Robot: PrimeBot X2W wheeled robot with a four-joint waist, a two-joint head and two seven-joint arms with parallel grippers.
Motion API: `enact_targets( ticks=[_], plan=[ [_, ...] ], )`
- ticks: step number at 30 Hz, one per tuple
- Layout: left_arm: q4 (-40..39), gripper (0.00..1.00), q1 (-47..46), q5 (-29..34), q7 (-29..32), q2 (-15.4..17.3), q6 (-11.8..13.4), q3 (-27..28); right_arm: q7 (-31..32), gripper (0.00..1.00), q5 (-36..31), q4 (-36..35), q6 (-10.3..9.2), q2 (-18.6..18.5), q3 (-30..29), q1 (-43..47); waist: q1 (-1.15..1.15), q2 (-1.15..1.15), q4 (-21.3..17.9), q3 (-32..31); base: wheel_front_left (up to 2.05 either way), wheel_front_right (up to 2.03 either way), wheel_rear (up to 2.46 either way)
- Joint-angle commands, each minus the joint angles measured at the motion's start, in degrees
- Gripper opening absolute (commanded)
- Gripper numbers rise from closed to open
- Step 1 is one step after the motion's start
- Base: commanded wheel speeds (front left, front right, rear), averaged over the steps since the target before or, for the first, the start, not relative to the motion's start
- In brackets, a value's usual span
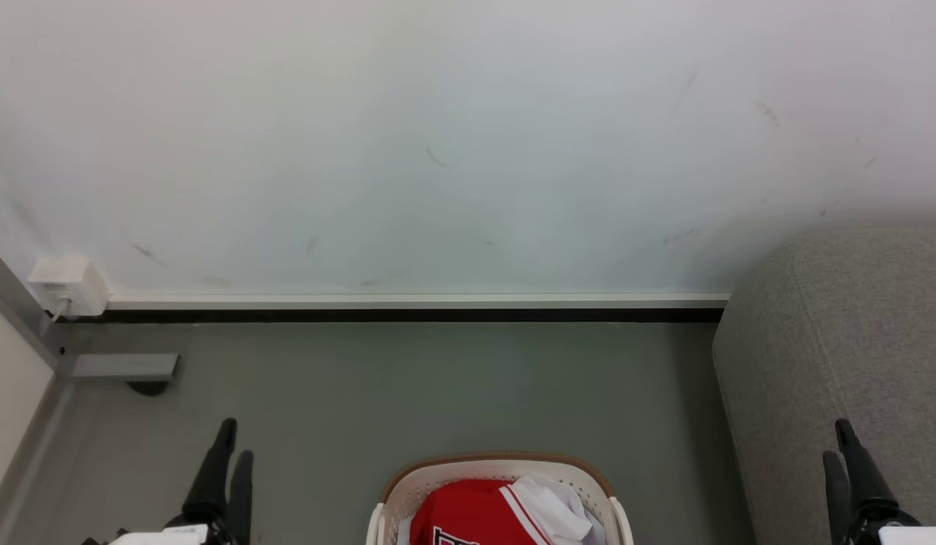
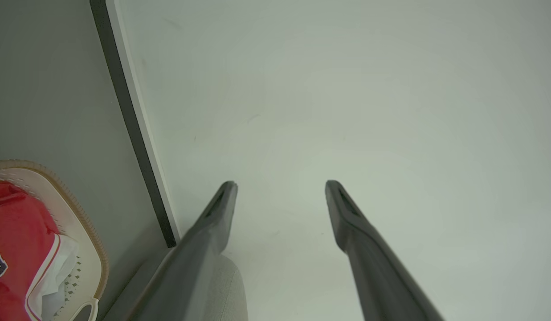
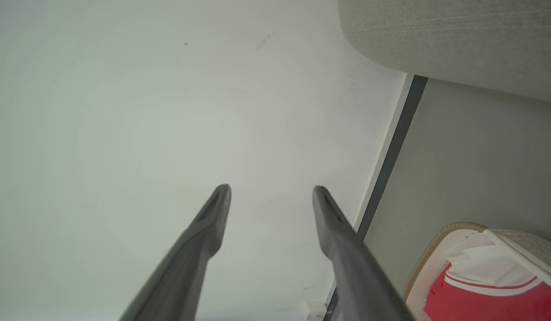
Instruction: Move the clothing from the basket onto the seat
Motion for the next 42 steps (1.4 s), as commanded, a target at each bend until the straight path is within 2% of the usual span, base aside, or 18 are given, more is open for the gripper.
enact_targets(
  ticks=[1, 7, 13, 25, 42],
  plan=[
    [-1.08, 1.00, -0.91, 0.39, -0.68, 0.32, -0.14, -0.50, -0.60, 1.00, -0.91, -1.36, 0.00, -0.41, 0.41, -0.81, 0.00, 0.00, 0.03, 0.00, 0.00, 0.00, 0.00],
    [-1.12, 1.00, -0.65, 2.98, -2.39, 0.39, -0.18, -1.90, -2.32, 1.00, -5.75, -2.37, -0.01, -0.48, 1.43, -0.13, 0.00, 0.00, 0.11, 0.03, 0.00, 0.00, 0.00],
    [-1.36, 1.00, -0.44, 7.60, -3.99, 0.45, -0.05, -2.91, -3.92, 1.00, -13.34, -3.86, -0.02, -0.55, 2.56, 0.38, 0.00, 0.00, 0.21, 0.05, 0.00, 0.00, 0.00],
    [-3.54, 1.00, 0.43, 19.79, -6.87, 0.57, 1.84, -5.13, -6.80, 1.00, -31.31, -6.40, -0.03, -0.95, 5.52, 1.06, 0.00, 0.00, 0.44, 0.07, 0.00, 0.00, 0.00],
    [-4.21, 1.00, 1.04, 39.16, -10.36, 0.69, 2.40, -7.23, -10.30, 1.00, -48.94, -6.22, -0.04, -2.31, 8.00, 1.77, 0.00, 0.00, 0.76, 0.15, 0.00, 0.00, 0.00]
  ],
)
